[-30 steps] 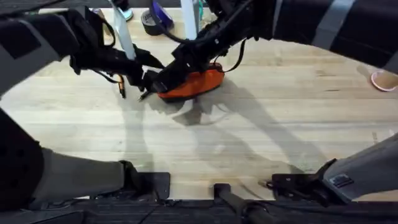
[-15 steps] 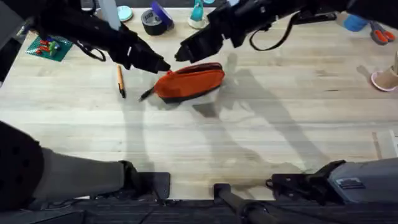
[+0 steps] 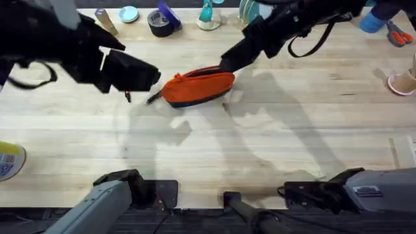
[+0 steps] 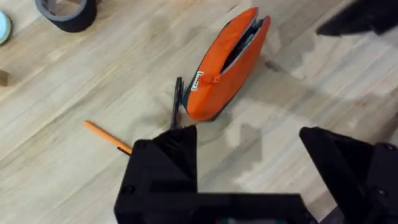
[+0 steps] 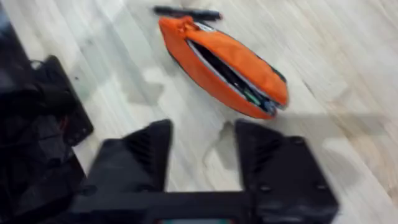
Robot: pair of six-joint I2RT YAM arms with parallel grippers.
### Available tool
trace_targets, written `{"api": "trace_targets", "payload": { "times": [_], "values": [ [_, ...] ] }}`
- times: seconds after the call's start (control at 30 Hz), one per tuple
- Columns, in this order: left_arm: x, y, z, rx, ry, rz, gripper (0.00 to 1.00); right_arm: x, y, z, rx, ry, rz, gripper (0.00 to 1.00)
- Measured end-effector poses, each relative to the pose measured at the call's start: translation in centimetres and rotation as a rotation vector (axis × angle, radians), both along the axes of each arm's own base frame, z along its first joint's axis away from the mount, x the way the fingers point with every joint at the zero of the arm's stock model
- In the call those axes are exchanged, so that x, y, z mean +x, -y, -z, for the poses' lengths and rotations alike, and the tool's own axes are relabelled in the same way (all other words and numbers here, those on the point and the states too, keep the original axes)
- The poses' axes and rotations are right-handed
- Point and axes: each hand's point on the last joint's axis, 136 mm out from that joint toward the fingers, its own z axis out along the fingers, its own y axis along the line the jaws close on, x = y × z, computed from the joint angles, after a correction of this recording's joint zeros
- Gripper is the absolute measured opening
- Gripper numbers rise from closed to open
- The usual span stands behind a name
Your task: Unzip the bag, pick up the pens from the table one at a time and place them inside, then zip the bag closed.
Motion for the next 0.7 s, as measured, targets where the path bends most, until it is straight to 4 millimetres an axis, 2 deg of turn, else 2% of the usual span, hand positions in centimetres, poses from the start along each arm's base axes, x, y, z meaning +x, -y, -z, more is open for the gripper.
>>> {"api": "trace_targets", "payload": {
  "times": [0.1,0.17,0.2,0.4,0.7],
  "values": [
    [-1.1,0.2,-0.7,0.007,0.023,-0.005,0.996,0.2,0.5,0.3,-0.031,0.023,-0.01,0.371],
    [-1.6,0.2,-1.0,0.011,0.038,-0.005,0.996,0.3,0.6,0.4,-0.042,0.041,-0.025,0.087],
    [-1.8,0.3,-1.2,0.013,0.047,-0.006,0.995,0.3,0.7,0.4,-0.046,0.049,-0.033,0.045],
    [-2.2,0.4,-1.4,0.014,0.058,-0.008,0.995,0.2,0.9,0.6,-0.08,0.114,-0.124,0.029],
    [-2.2,0.4,-1.4,0.014,0.058,-0.008,0.995,-0.4,1.3,1.0,-0.151,0.303,-0.415,0.028]
  ]
}}
